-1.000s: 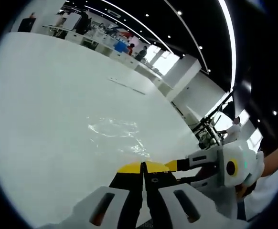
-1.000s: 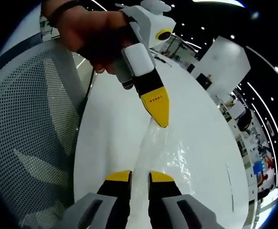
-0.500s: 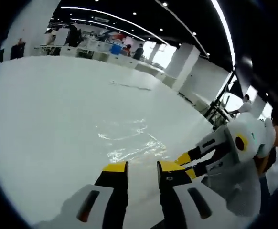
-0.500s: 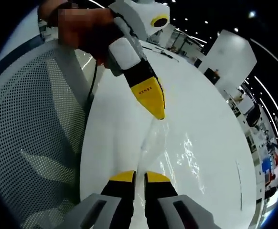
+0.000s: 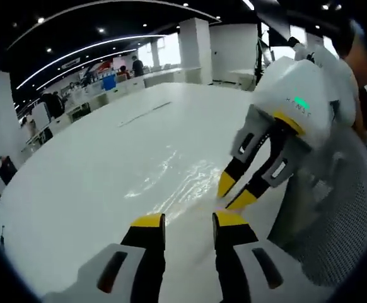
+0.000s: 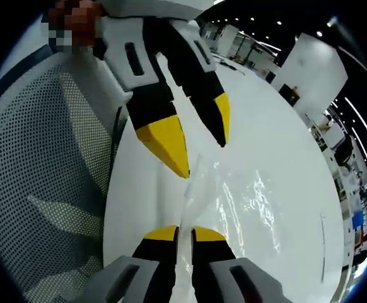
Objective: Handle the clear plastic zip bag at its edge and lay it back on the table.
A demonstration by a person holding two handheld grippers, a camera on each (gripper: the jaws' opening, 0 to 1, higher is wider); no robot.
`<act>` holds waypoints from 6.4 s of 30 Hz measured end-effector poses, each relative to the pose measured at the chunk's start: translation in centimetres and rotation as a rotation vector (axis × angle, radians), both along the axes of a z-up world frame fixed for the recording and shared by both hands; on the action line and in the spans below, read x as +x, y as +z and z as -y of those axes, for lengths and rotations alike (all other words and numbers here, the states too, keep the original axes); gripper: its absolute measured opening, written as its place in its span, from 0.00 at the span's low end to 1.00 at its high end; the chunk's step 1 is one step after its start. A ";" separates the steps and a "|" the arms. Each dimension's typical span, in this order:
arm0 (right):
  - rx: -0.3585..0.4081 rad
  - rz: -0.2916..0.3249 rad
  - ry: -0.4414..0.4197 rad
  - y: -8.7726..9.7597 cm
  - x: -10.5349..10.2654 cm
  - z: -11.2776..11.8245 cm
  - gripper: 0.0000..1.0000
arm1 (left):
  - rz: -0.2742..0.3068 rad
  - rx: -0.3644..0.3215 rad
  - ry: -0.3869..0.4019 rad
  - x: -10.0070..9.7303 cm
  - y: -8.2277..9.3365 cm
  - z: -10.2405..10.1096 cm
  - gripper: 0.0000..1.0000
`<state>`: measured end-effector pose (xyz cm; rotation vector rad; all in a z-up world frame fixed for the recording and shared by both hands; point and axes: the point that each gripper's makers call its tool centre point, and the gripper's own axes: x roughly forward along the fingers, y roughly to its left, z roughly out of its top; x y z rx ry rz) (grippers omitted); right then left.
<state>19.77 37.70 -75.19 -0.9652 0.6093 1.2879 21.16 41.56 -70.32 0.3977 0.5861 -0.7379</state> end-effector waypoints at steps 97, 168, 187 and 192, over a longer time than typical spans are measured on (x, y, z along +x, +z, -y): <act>0.063 0.131 0.143 3.4 1.5 -3.8 0.02 | 0.109 0.276 -0.251 1.1 -2.0 0.7 0.00; -0.007 0.185 0.159 2.9 1.1 -1.8 0.06 | 0.064 0.330 -0.251 -0.1 -2.3 -0.2 0.00; -0.019 0.175 0.123 2.5 1.1 -1.5 0.00 | 0.058 0.330 -0.232 -0.1 -2.1 -0.1 0.00; -0.025 0.172 0.126 2.4 1.2 -1.2 0.00 | 0.053 0.334 -0.235 -0.2 -2.4 -0.2 0.00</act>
